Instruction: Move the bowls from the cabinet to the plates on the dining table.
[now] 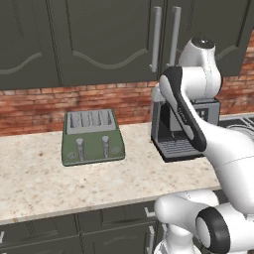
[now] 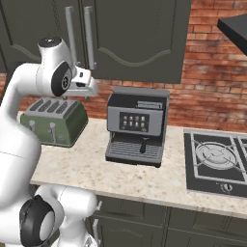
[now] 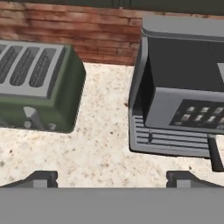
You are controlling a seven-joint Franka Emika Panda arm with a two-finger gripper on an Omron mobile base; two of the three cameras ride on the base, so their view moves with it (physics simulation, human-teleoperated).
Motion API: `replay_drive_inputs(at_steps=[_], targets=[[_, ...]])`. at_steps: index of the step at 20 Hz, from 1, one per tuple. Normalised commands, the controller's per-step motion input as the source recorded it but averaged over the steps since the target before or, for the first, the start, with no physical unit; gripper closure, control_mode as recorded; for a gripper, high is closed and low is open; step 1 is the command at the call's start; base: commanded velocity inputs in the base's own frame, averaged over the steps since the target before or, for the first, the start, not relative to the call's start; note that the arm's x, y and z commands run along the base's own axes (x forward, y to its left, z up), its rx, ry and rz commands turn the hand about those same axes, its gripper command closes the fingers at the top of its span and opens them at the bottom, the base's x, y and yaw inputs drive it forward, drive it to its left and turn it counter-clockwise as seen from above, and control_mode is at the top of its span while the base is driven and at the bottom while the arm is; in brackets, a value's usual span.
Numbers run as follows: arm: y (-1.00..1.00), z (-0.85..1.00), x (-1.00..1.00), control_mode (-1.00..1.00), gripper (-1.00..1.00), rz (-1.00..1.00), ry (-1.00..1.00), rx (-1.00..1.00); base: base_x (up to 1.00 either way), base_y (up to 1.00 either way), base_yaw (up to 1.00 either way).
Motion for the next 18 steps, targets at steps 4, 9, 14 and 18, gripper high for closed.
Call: replay_drive_inputs(at_steps=[4, 9, 14, 18], targets=[[0.0, 0.36, 0.0, -1.0, -1.0, 0.0, -0.19, -0.01, 0.0, 0.0, 0.0], [-0.03, 0.5, 0.0, -1.0, -1.0, 0.0, -0.12, 0.0, 0.0, 0.0, 0.0], [-0.07, 0.47, 0.04, -1.0, -1.0, 0.0, -0.08, 0.0, 0.0, 0.0, 0.0], [-0.11, 0.31, 0.07, -1.0, -1.0, 0.0, -0.08, 0.0, 0.0, 0.0, 0.0]])
